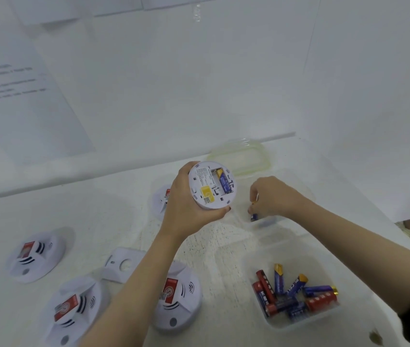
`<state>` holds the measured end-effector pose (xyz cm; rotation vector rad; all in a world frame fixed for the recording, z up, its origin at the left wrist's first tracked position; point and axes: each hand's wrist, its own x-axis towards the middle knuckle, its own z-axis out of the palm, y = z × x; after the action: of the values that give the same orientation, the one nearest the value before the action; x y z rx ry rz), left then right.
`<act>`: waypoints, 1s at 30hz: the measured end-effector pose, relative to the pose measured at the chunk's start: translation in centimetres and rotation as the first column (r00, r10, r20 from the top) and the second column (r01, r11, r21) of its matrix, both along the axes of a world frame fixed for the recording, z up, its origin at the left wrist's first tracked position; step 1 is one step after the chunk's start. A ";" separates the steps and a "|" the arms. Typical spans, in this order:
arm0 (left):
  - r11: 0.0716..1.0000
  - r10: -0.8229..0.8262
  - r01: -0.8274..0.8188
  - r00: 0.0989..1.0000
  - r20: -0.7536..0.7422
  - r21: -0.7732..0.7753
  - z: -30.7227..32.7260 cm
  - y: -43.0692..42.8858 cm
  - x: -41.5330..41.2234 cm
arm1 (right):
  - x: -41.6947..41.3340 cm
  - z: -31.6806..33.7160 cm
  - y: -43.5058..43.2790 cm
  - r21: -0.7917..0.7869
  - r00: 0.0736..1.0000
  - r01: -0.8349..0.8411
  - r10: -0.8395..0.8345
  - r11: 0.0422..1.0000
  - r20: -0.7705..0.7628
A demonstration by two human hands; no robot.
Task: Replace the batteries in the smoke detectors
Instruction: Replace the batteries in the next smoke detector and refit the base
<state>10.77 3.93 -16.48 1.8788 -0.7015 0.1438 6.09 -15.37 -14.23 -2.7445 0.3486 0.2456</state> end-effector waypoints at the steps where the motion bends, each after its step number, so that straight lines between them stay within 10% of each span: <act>1: 1.000 0.004 -0.004 1.000 -0.007 0.001 -0.1 0.1 0.0 | 0.1 0.2 0.1 0.038 1.000 0.003 -0.004 0.999 0.029; 6: 1.000 0.021 -0.020 0.999 -0.025 0.012 -0.2 0.7 0.0 | -0.3 1.0 -0.4 0.257 0.924 -0.007 -0.092 0.966 0.370; 14: 1.000 -0.012 0.010 0.997 -0.072 -0.025 -0.2 0.9 -1.1 | -3.2 2.4 1.7 0.128 0.505 -0.362 0.078 0.923 0.860; 22: 0.997 -0.030 0.027 0.999 -0.042 -0.077 1.2 1.5 -2.7 | -4.7 2.0 3.1 -0.225 0.441 -0.453 0.436 0.863 0.785; 30: 0.991 -0.070 0.065 0.997 -0.035 -0.120 2.5 3.9 -4.2 | -4.9 2.0 5.5 0.177 0.595 -0.442 0.139 0.880 0.792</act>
<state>6.56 7.81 -14.00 1.7378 -0.7139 0.1030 1.24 -9.91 -12.27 -2.2413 -0.3714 -0.7131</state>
